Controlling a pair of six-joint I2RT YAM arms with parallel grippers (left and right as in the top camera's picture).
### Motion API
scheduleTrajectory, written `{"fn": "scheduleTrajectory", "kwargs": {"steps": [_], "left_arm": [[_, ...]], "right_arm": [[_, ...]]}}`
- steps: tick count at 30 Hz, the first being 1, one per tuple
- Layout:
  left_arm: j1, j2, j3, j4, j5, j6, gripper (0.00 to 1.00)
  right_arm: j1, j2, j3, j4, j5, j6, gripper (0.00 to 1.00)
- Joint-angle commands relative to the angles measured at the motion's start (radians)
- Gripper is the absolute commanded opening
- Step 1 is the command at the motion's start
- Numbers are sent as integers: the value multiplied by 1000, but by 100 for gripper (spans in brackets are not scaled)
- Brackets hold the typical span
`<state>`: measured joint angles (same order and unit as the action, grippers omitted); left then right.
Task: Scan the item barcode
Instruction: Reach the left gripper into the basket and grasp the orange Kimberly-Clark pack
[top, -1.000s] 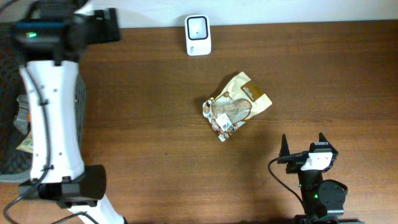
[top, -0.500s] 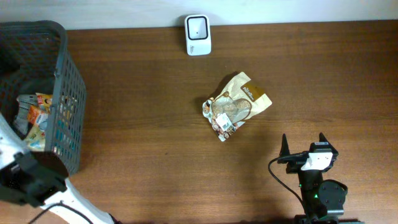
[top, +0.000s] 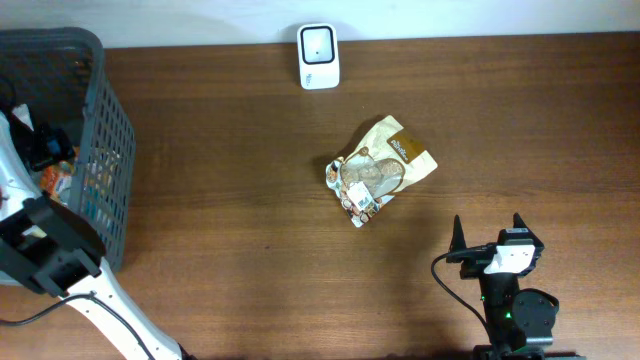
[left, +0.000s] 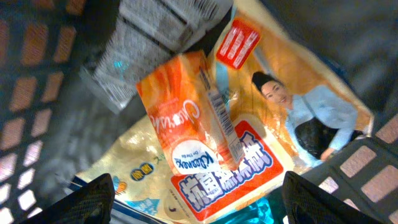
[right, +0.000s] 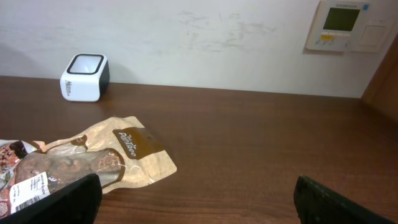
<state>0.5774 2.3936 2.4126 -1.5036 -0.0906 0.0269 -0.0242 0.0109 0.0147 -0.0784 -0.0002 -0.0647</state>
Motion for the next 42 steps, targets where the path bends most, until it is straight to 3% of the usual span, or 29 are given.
{"fn": "scheduleTrajectory", "kwargs": {"steps": [1, 4, 23, 32, 41, 42], "left_arm": [[-1, 72, 4, 2, -19, -137, 78], [-1, 89, 4, -5, -19, -193, 77], [2, -45, -39, -64, -19, -214, 82], [-1, -42, -78, 71, 42, -214, 57], [-1, -42, -271, 248, 32, -214, 53], [-1, -42, -272, 252, 31, -213, 43]], "right_arm": [[5, -7, -9, -3, 5, -6, 98], [5, -7, -9, -3, 5, -7, 98], [5, -7, -9, -3, 5, -6, 98], [5, -7, -9, -3, 5, -7, 98], [5, -7, -9, -3, 5, -7, 98], [5, -7, -9, -3, 5, -7, 98]]}}
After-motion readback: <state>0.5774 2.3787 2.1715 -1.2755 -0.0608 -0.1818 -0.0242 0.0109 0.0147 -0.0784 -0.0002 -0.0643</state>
